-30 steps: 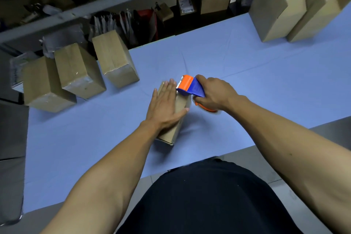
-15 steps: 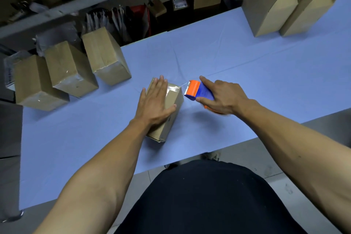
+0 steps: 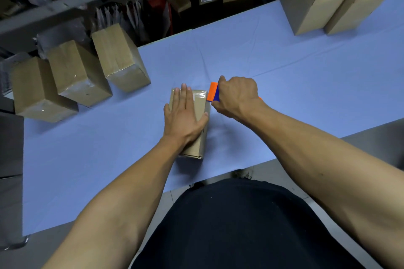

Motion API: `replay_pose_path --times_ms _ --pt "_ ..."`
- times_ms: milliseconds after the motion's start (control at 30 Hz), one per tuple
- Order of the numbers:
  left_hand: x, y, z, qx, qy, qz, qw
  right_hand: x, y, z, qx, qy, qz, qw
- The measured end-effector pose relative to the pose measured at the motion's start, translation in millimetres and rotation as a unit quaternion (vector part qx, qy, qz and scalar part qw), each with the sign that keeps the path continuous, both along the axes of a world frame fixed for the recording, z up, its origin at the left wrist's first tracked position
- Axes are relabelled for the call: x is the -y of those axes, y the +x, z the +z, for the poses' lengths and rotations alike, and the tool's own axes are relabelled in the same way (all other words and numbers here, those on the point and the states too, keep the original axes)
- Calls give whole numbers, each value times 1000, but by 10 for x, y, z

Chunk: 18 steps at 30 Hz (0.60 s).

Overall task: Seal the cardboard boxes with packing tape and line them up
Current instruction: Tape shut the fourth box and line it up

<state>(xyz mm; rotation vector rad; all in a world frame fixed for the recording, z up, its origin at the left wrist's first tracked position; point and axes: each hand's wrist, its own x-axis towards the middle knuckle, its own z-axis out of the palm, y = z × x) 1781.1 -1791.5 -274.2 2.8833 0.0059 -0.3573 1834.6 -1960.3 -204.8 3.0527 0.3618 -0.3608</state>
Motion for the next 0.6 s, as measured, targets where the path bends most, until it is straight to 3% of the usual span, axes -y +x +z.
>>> replay_pose_path --times_ms 600 --pt "42 -23 25 5 -8 18 1000 -91 91 59 7 -36 47 998"
